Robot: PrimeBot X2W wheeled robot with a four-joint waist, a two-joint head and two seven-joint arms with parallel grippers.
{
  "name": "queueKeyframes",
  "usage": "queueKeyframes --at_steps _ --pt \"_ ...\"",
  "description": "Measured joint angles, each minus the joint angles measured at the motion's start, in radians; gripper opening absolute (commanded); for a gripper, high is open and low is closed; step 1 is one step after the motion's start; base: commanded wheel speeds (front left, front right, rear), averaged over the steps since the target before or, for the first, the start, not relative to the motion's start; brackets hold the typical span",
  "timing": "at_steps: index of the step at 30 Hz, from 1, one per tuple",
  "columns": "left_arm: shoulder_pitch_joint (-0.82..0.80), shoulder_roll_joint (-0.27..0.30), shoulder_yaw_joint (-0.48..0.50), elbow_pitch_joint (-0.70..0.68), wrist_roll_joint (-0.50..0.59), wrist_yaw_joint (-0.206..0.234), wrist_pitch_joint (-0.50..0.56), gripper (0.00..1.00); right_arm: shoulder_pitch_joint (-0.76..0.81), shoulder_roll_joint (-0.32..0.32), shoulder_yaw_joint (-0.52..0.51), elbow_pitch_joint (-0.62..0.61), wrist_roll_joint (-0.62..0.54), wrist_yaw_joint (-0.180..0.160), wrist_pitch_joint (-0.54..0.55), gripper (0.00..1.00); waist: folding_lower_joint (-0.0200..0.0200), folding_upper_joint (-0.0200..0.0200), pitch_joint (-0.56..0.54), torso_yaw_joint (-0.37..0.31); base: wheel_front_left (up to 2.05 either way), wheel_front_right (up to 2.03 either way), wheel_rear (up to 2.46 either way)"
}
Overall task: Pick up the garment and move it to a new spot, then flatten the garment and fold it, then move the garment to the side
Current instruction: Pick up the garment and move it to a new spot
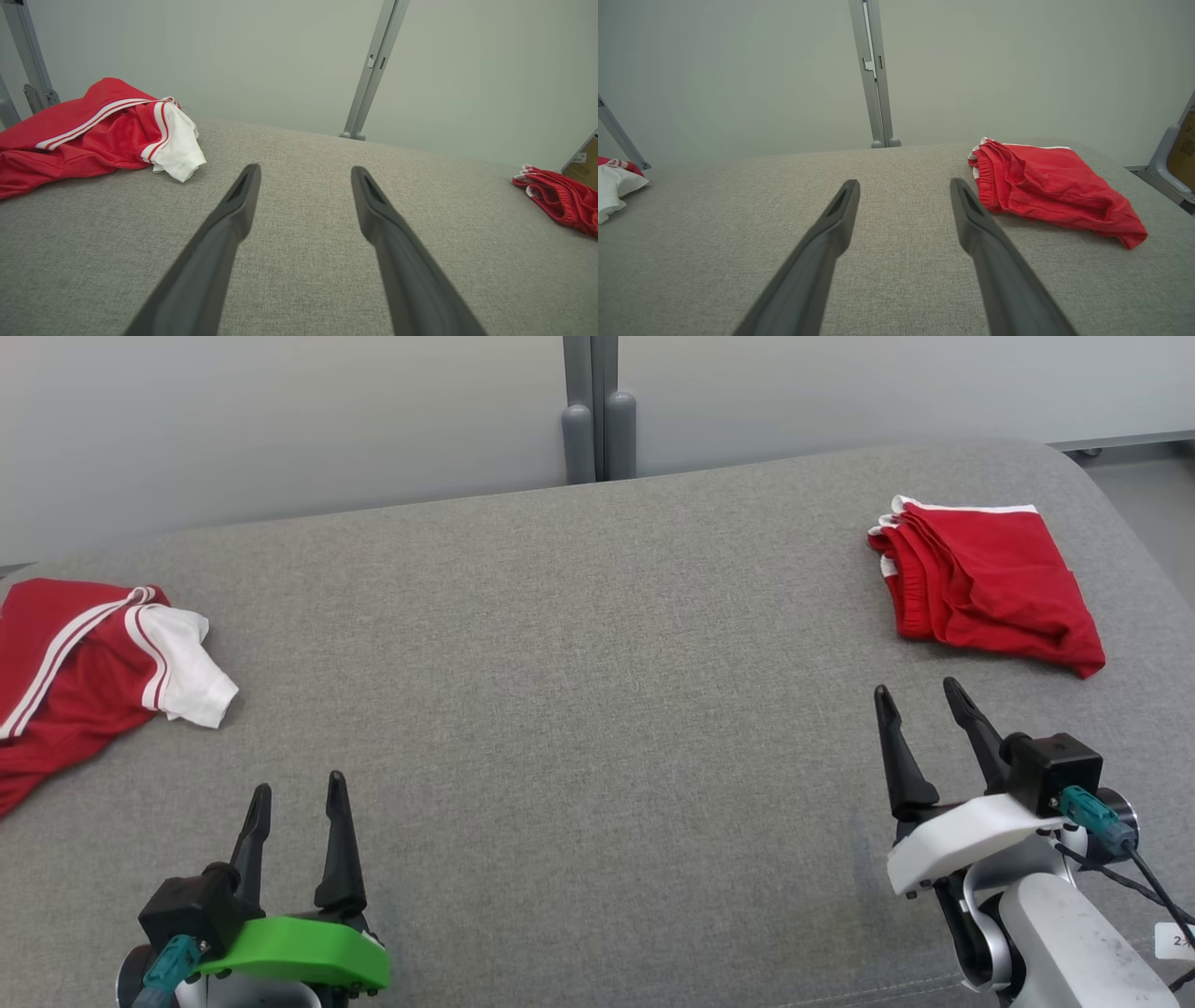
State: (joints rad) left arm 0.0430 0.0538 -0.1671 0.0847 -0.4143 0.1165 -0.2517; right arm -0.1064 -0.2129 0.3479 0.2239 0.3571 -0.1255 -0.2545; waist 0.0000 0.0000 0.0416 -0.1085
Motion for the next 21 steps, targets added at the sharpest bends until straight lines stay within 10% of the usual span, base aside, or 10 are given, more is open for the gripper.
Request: queueKeyframes --at_steps 21 --pt "0.003 -0.004 -0.021 -0.019 0.015 0.003 0.0 1.0 0.056 0.021 -0.061 -0.061 -0.051 -0.001 0.0 1.0 0.0 0.0 0.003 0.056 0.0 0.0 0.0"
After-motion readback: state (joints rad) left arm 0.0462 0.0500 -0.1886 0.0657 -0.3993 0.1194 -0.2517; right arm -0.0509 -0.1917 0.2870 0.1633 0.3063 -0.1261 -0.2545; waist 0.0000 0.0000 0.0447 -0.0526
